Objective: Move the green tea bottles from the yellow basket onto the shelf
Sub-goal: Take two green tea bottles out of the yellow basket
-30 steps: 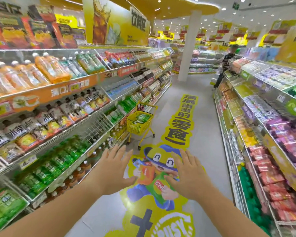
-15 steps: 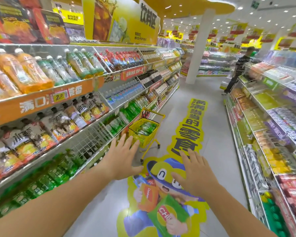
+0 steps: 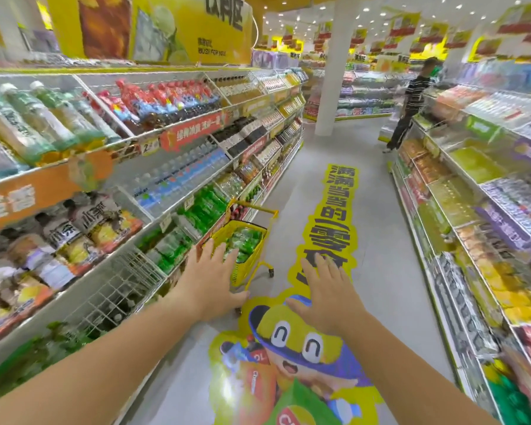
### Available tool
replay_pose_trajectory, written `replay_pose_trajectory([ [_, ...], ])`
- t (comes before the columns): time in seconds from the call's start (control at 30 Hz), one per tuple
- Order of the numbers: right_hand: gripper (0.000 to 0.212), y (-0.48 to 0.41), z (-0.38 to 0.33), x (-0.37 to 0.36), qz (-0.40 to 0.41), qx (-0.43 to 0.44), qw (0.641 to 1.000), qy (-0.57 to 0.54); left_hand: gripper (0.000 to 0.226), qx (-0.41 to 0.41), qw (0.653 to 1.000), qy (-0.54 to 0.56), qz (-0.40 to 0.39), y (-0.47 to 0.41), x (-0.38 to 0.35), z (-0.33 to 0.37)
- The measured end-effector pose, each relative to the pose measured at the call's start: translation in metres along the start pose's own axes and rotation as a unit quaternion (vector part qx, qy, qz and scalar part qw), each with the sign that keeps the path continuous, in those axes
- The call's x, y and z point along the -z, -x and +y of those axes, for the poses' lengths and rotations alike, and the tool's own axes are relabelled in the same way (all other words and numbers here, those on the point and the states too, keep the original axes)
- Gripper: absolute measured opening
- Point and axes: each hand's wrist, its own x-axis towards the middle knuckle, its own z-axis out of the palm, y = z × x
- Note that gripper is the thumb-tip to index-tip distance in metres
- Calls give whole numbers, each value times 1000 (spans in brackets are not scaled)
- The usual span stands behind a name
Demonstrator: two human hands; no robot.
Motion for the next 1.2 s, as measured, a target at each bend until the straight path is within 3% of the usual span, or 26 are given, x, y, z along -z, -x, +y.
replay_pose_trajectory([
  [0.17, 103, -109, 55, -4, 19, 41, 999, 26, 101, 26, 1000, 11, -13, -95, -10, 17],
  [0.57, 107, -299, 140, -32, -42, 93, 994, 27, 104, 113, 990, 58, -63, -284, -43, 18],
  [0.8, 106, -429, 146, -69, -36, 135, 989, 55, 111, 169, 976, 102, -91, -393, -95, -19],
  [1.2, 106, -671, 99, -150, -111, 196, 973, 58, 113, 240, 950, 131, -149, -554, -192, -136],
])
